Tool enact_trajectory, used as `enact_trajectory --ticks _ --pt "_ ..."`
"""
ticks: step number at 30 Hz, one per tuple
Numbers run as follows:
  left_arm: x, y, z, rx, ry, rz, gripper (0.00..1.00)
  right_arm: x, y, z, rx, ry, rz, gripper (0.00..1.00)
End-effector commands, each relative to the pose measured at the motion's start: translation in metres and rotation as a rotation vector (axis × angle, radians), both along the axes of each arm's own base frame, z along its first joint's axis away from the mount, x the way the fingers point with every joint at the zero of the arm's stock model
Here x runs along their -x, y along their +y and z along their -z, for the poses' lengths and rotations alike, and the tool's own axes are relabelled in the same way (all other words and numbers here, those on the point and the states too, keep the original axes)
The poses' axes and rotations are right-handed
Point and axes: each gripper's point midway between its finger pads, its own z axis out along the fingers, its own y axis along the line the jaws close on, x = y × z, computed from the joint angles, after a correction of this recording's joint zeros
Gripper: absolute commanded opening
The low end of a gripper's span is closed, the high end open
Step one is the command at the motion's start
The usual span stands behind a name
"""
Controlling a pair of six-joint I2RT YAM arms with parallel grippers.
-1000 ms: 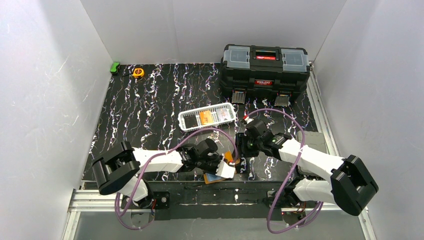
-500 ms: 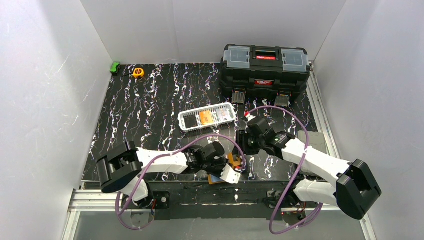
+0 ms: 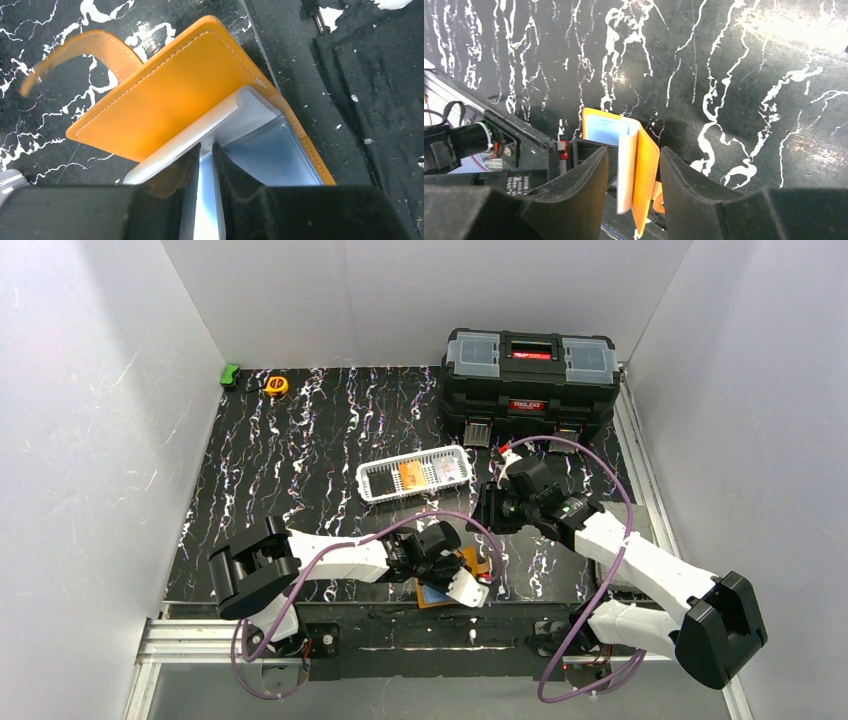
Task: Put the credit cards into the card holder
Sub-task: Open the card holder at the corner of the board.
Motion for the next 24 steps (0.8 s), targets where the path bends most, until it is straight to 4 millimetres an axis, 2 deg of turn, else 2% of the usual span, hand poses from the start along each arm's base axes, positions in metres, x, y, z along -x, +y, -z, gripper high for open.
enact_trajectory --ticks 1,4,7,11,17,24 --pt "0.008 0.016 0.018 -0.107 0.029 0.015 0.23 -0.003 0.012 -0.026 -0.075 -0.021 -0.027 0.48" --pt "0.008 0.021 0.029 -0.154 0.032 0.026 0.32 0.002 0.019 -0.024 -0.106 0.018 -0.058 0.45" --pt "0.009 0.026 0.036 -0.201 0.041 0.027 0.36 0.008 0.025 -0.010 -0.097 0.098 -0.094 0.43" --pt "0.008 0.027 0.035 -0.201 0.036 0.025 0.36 0.015 0.027 0.014 -0.063 0.194 -0.110 0.37" --pt "0.008 0.035 0.033 -0.209 0.028 0.007 0.37 0.020 0.026 0.034 -0.024 0.274 -0.115 0.32" --pt "0.000 0.037 0.017 -0.162 0.017 -0.092 0.35 0.031 0.012 0.056 0.041 0.312 -0.105 0.22"
